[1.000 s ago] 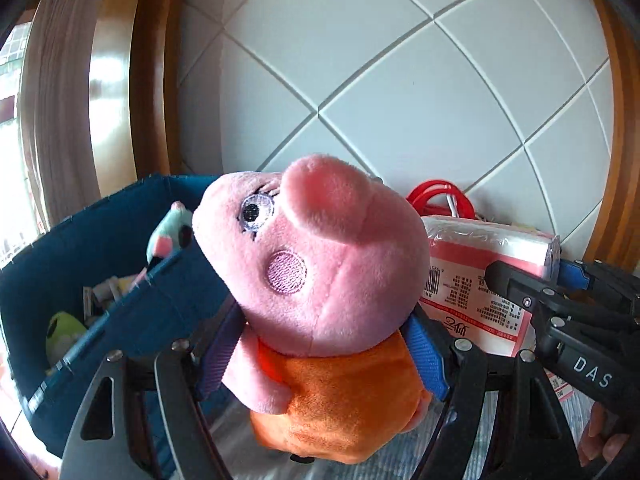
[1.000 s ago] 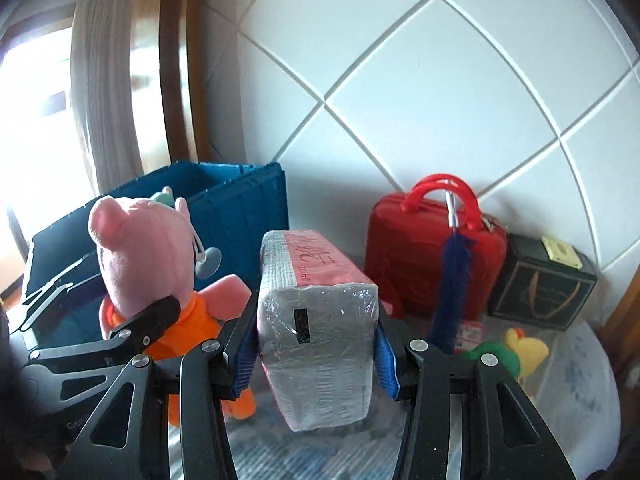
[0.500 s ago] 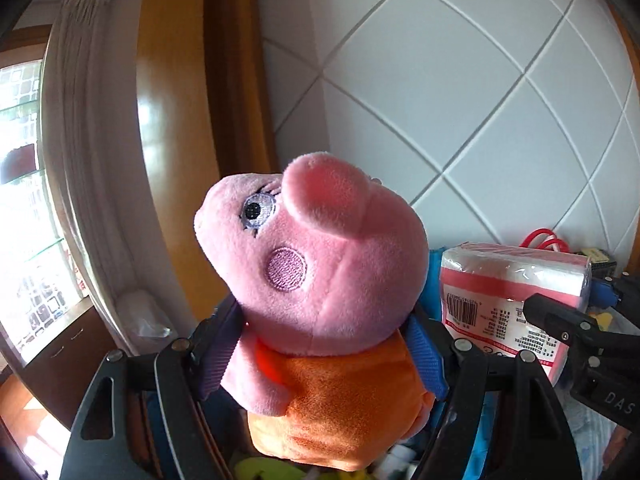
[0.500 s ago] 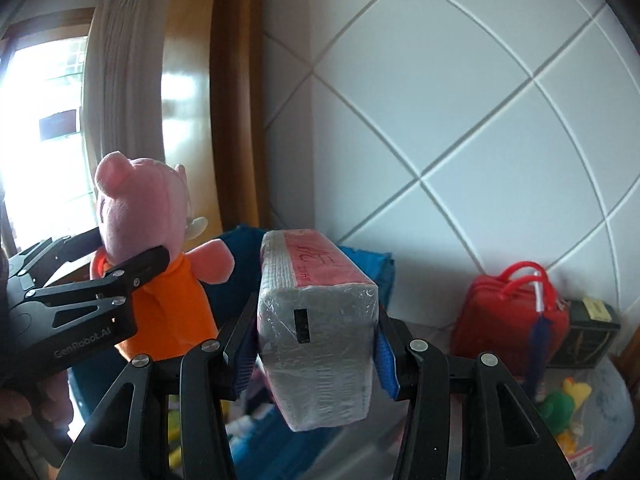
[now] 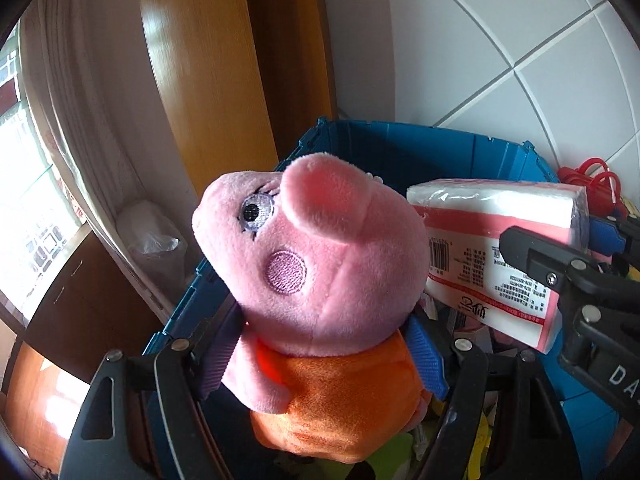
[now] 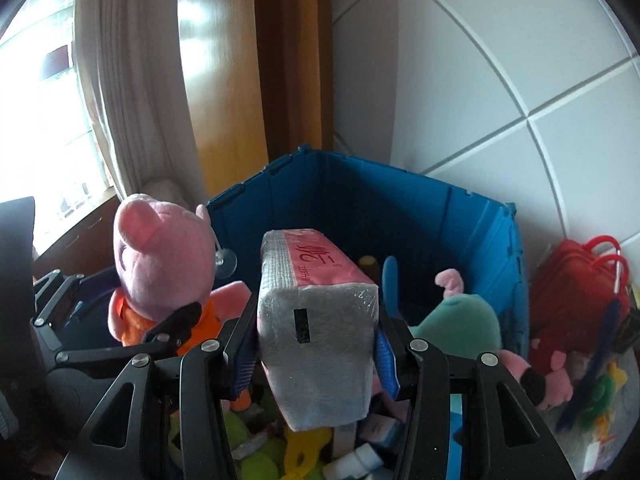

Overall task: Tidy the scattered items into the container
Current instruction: 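Carry the pig plush and tissue pack over the blue crate, then open both tools to drop the plush and tissue pack into the crate, then move both open tools back toward the remaining tissue pack and plush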

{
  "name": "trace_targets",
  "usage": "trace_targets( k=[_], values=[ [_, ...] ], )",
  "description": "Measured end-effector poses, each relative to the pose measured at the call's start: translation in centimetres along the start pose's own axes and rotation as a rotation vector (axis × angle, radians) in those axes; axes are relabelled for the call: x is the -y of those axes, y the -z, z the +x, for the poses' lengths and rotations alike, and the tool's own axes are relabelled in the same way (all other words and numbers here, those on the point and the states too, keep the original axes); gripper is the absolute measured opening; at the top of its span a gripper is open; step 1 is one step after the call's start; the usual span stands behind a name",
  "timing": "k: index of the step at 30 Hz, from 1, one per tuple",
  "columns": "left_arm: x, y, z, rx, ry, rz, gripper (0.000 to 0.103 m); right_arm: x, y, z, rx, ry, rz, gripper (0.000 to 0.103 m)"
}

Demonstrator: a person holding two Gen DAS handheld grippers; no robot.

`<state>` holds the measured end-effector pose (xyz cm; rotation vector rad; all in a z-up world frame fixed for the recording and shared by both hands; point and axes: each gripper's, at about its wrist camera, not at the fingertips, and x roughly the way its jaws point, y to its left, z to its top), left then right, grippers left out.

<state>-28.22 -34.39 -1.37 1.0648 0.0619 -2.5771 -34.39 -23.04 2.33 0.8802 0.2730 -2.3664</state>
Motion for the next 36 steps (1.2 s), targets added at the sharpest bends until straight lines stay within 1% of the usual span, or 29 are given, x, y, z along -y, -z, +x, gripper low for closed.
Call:
trace_targets(
  k=[3,7,8,10,11,14,16,19,23,25,26,28,29,31,33,36],
  values=[
    [0.2,0.2,0.6,-0.033,0.036,-0.03,0.078,-0.8,-0.1,1.1,-0.01,0.018,-0.027,0.048],
    [-0.1,0.1,1.4,-0.063,0.035,-0.036,0.08,-1.4,0.0,1.8,-0.011,0.059,-0.042,0.05],
    [-0.1,0.1,1.4,-0.065,0.04,-0.038,0.08,-1.4,0.0,1.9,-0.013,0.063,-0.038,0.052],
    [-0.1,0.1,1.0,-0.05,0.035,-0.035,0.08,-1.4,0.0,1.8,-0.012,0.078,-0.048,0.052],
    [-0.3,-0.2,0.9,-0.046,0.032,-0.03,0.083,-1.5,-0.1,1.8,-0.009,0.092,-0.056,0.053],
    [-0.1,-0.3,0.2,-0.036,0.039,-0.023,0.093,-1.3,-0.3,1.4,-0.013,0.098,-0.059,0.062],
    [-0.1,-0.2,-0.4,-0.028,0.043,-0.02,0.094,-1.0,-0.3,1.1,-0.012,0.101,-0.054,0.063],
    [0.1,0.2,-1.3,-0.02,0.052,-0.017,0.094,-0.7,0.1,0.5,-0.019,0.112,-0.055,0.066],
    [0.5,1.1,-3.0,0.001,0.072,-0.014,0.094,-0.2,1.1,-1.0,-0.016,0.113,-0.043,0.069],
    [0.6,1.8,-4.1,0.017,0.089,-0.014,0.094,0.2,1.8,-2.1,-0.009,0.109,-0.036,0.076],
    [0.6,2.1,-4.7,0.023,0.096,-0.014,0.094,0.4,2.2,-2.8,-0.003,0.106,-0.032,0.082],
    [1.0,2.8,-5.8,0.042,0.107,-0.009,0.095,0.8,2.9,-4.2,0.007,0.106,-0.028,0.083],
    [1.3,3.1,-6.3,0.049,0.114,-0.007,0.098,1.1,3.4,-5.0,0.015,0.106,-0.025,0.084],
    [1.8,3.8,-7.3,0.069,0.126,-0.008,0.102,1.7,4.4,-6.7,0.033,0.108,-0.012,0.089],
    [2.5,4.5,-8.6,0.098,0.143,0.001,0.102,2.4,5.3,-8.4,0.055,0.12,0.001,0.103],
    [3.7,5.5,-10.2,0.135,0.164,0.011,0.103,3.8,6.9,-10.9,0.088,0.155,0.02,0.103]
  ],
)
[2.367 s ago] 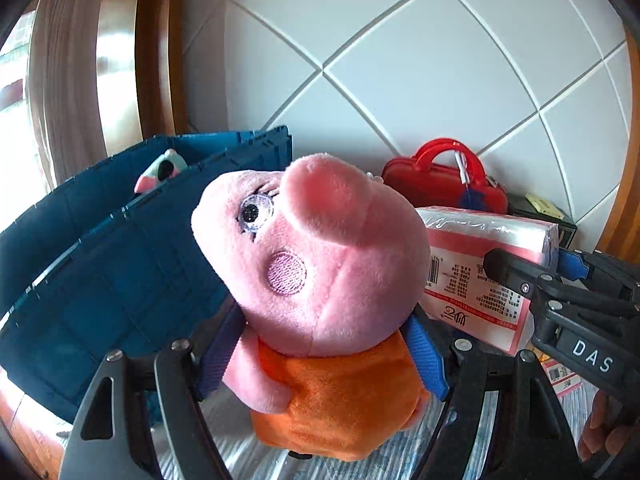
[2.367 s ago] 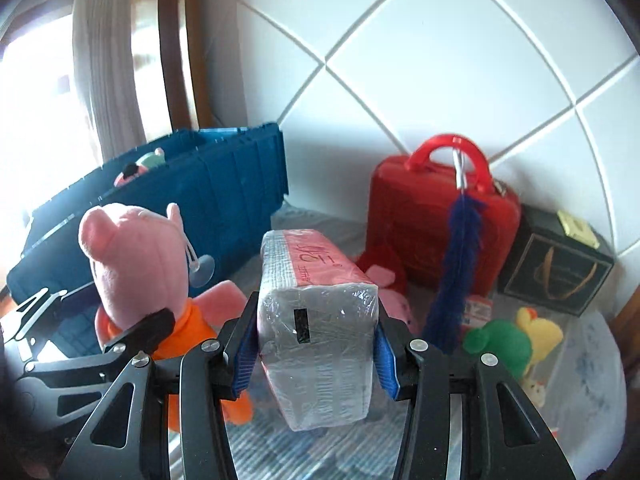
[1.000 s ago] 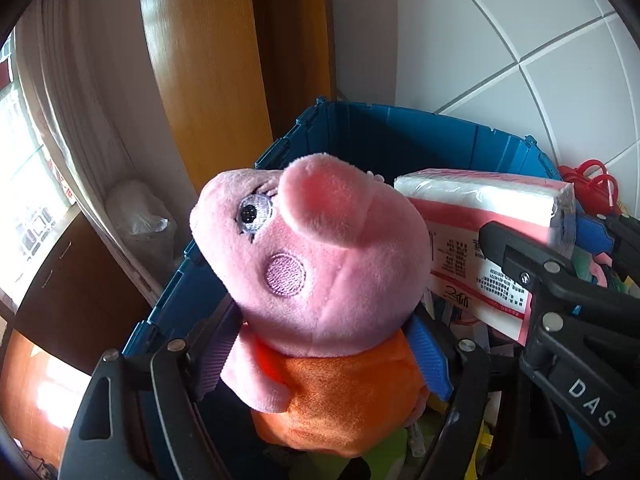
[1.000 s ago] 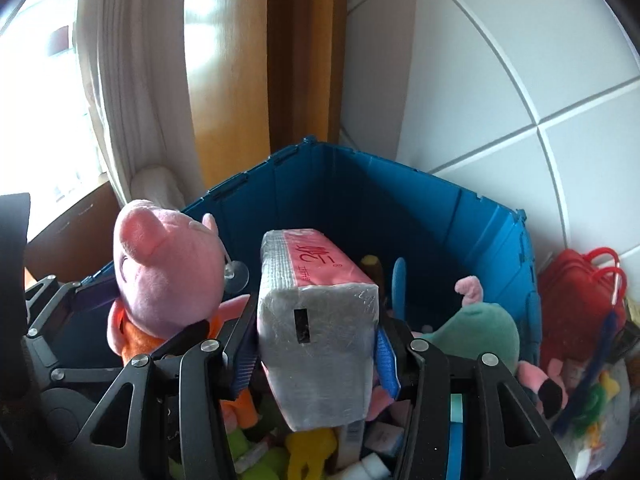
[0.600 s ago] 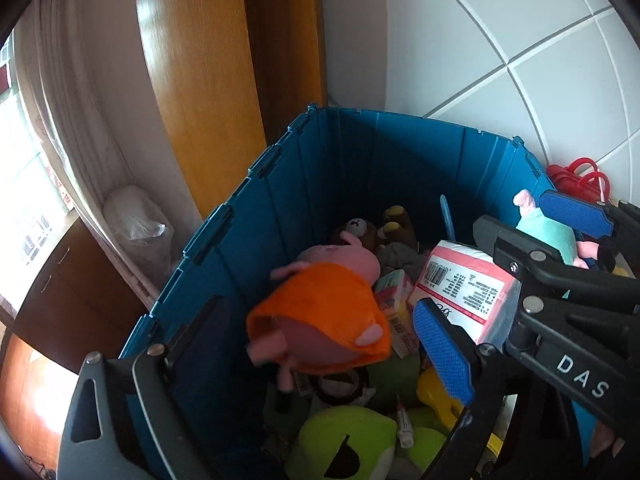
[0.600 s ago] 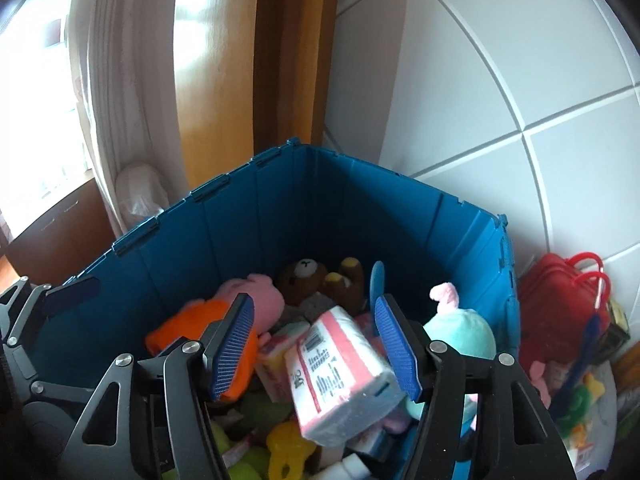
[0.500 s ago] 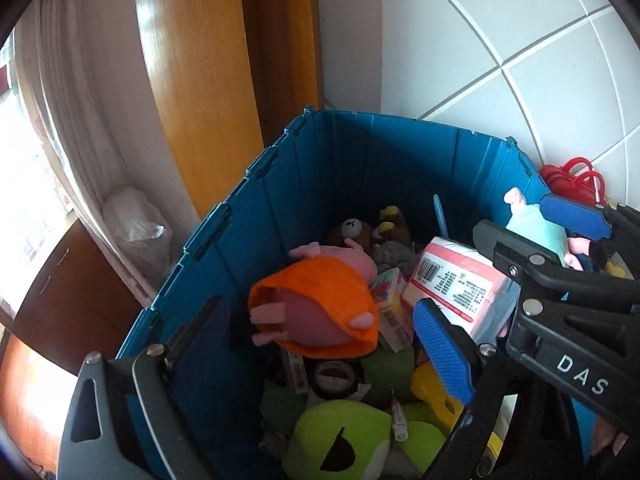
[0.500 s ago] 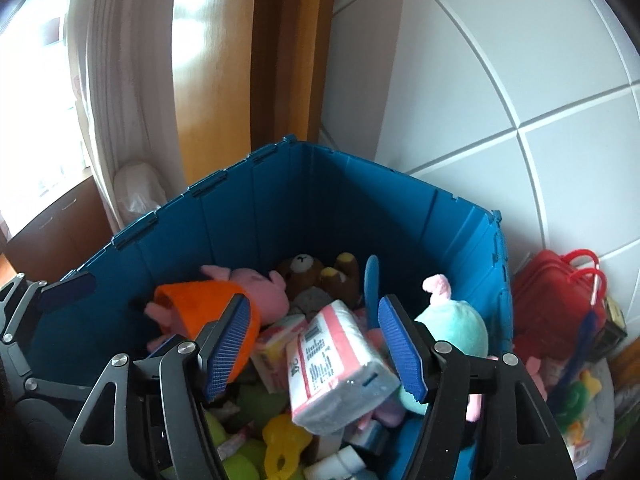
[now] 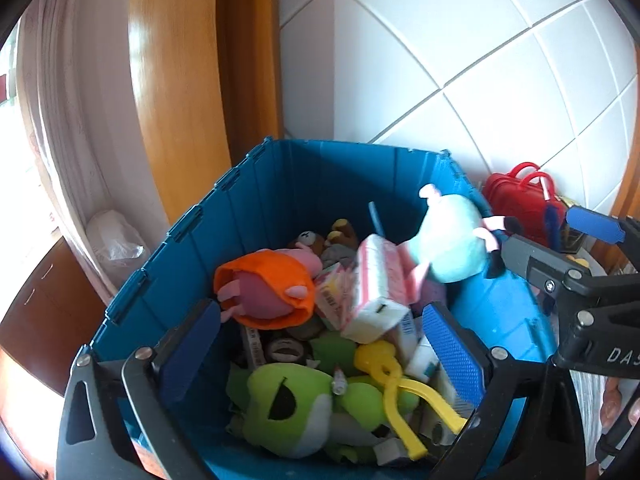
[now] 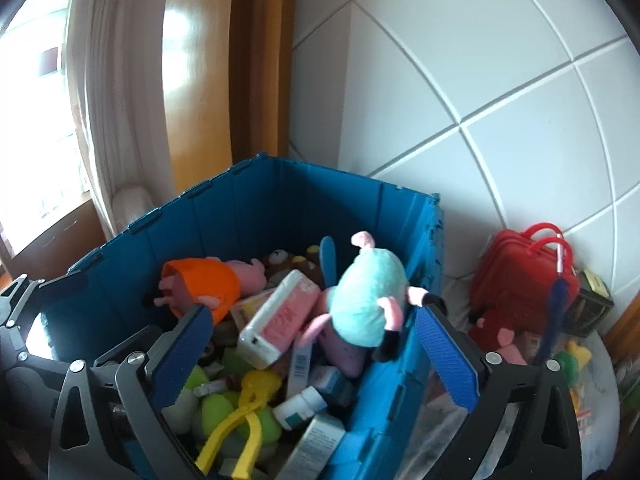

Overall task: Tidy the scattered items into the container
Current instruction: 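Move both open tools back toward the remaining tissue pack and plush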

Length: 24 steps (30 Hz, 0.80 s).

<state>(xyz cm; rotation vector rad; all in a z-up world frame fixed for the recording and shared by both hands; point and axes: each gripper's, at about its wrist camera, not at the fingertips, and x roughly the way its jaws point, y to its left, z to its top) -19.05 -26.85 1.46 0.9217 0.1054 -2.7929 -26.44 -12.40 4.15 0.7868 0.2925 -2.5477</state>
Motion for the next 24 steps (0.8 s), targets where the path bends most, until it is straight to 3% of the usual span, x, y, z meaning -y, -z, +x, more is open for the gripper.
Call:
trace_targets(
  k=[6,14,20,24],
  values=[
    [4.5,1.0,-1.7,0.034,0.058,0.03,0.103,4.3,3.0,-4.0,0.037,0.093,0.045,0.103],
    [14.8,0.9,-3.5,0.094,0.14,0.102,0.103,14.1,7.5,-8.5,0.062,0.18,0.157,0.103],
    [25.2,2.1,-4.1,0.136,0.206,0.116,0.103,26.1,12.9,-11.5,0.056,0.263,0.254,0.103],
    [33.1,3.7,-2.2,0.128,0.227,0.096,0.103,36.0,17.4,-12.4,0.014,0.318,0.288,0.103]
  ],
)
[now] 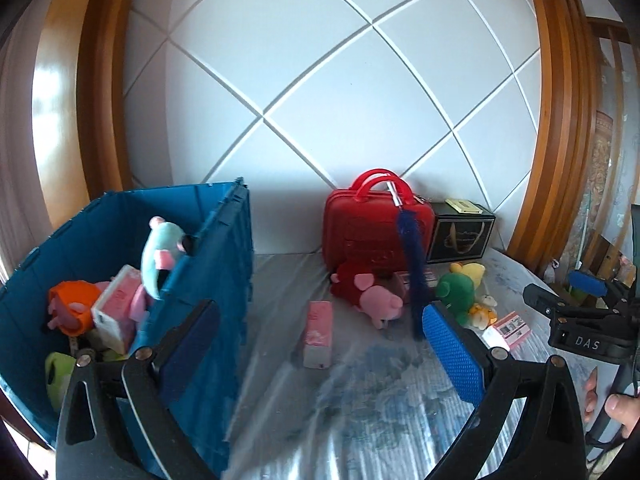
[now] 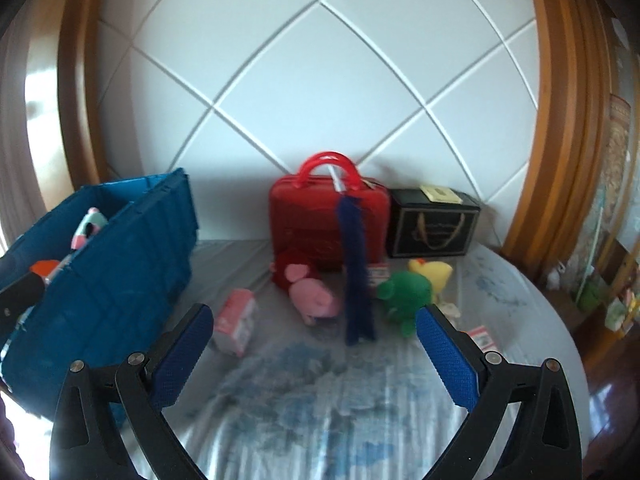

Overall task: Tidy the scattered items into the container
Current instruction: 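Move both open tools back toward the remaining tissue pack and plush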

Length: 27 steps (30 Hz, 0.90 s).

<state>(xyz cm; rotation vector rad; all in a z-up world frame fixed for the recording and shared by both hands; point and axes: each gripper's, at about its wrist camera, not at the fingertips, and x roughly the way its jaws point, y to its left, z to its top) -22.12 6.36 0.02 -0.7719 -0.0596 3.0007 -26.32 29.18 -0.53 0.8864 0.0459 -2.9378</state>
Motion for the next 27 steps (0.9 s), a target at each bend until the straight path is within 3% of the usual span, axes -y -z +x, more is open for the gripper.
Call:
trace_targets(
  k=[6,10,15,27],
  values=[
    [5.6,2.9,7.3,-0.126,-0.065,-0.055,0.103,11.5,1.8,5.3,-0.099,0.001,-0.001,0.103],
    [5.9,4.6,11.4,-0.212,-0.126,-0.068,0.103,13.9,2.7,9.2,-0.166,-0.047,0.008,0.103],
    [4.7,5.8,16.2,-0.293,-0.164,-0.079,0.103,12.4,3.1,13.8,-0.23,-0.103,-0.002,0.103],
    [-0.8,8.5,30.1,-0.479,-0.158,-0.086,0.103,1.9,1.3,27.9,-0.349,-0.174,-0.149,0.103]
  ],
)
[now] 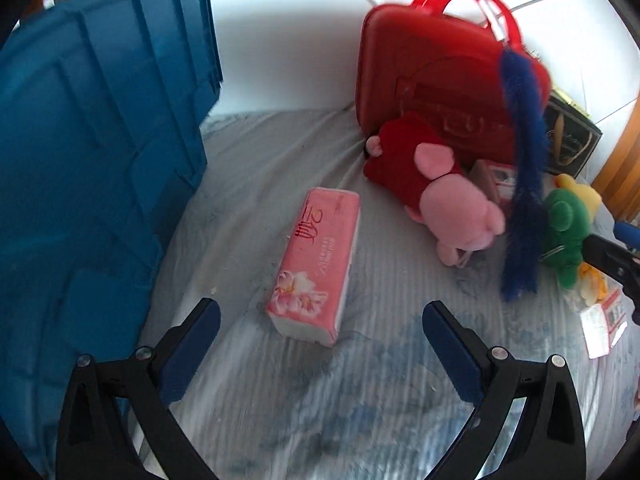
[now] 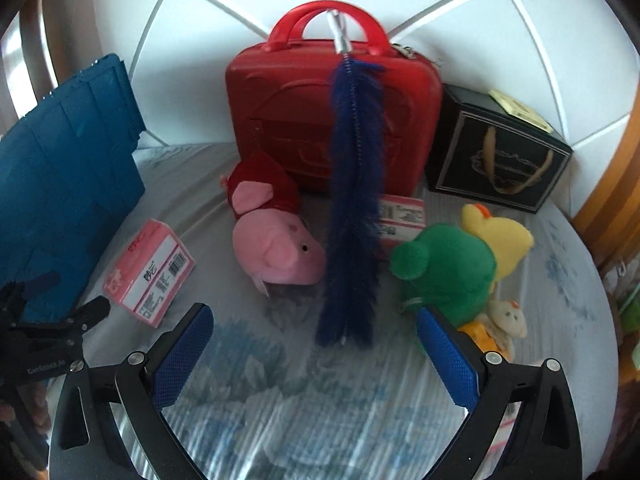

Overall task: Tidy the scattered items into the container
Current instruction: 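Move both open tools back toward the remaining tissue pack and plush, then grasp the pink tissue pack with left tool while right tool grasps the red-hooded pig plush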

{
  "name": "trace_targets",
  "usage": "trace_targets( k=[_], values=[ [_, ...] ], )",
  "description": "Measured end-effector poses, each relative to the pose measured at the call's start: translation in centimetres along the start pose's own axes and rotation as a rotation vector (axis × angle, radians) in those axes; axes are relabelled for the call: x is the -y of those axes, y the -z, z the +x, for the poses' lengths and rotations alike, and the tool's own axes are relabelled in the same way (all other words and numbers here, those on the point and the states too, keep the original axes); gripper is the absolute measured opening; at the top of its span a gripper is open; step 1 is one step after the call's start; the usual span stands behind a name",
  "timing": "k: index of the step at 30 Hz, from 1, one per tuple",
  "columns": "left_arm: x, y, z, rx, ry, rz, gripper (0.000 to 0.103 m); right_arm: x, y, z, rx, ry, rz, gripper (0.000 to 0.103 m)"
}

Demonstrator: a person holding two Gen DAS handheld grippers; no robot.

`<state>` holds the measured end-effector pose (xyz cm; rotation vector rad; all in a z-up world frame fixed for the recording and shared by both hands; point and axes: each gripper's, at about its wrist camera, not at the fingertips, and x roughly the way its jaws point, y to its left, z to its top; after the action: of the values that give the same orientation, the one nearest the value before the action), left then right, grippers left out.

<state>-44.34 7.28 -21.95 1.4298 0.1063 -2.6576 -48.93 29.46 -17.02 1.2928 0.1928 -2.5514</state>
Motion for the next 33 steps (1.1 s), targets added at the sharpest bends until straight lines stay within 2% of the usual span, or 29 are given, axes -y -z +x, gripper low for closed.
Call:
trace_targets(
  k=[4,9,17,19,21,24,25,27,28,29,33],
  values=[
    [-0.1,-0.3,4.1,-0.045,0.004,0.009,0.103,-2.1,-1.6,5.5,-0.06,0.007,-0.042,0.103],
    [-0.2,-0.5,7.3,-0.079,0.02,0.011,0.103,-4.1,-2.6,11.2,-0.129,0.019,-0.118,0.103],
    [0.0,-0.8,10.2,-0.104,0.04,0.004,0.102,-5.4,-3.2,16.6,-0.17,0.063,-0.197,0.103],
    [0.1,-0.8,10.6,-0.1,0.025,0.009,0.102,-5.5,-3.3,17.3,-0.17,0.058,-0.209,0.103],
    [0.2,-0.8,10.8,-0.091,0.014,0.012,0.097,-5.7,-3.5,18.0,-0.172,0.058,-0.218,0.103],
    [0.2,-0.9,10.9,-0.083,0.015,0.011,0.077,-5.9,-3.8,18.8,-0.164,0.065,-0.224,0.103],
    [0.2,-1.0,11.0,-0.084,0.021,0.009,0.065,-5.9,-3.9,19.0,-0.16,0.066,-0.223,0.103],
    [0.2,-1.1,10.8,-0.087,0.034,0.0,0.055,-6.0,-3.9,19.4,-0.16,0.069,-0.22,0.102],
    [0.3,-1.2,10.7,-0.087,0.029,0.002,0.053,-6.1,-3.8,19.5,-0.161,0.08,-0.219,0.097],
    [0.4,-1.2,10.5,-0.084,0.022,0.005,0.053,-6.1,-3.7,19.3,-0.155,0.099,-0.219,0.083],
    [1.1,-1.3,9.0,-0.061,0.03,0.007,0.052,-5.8,-3.3,17.4,-0.155,0.05,-0.175,0.079]
  ],
)
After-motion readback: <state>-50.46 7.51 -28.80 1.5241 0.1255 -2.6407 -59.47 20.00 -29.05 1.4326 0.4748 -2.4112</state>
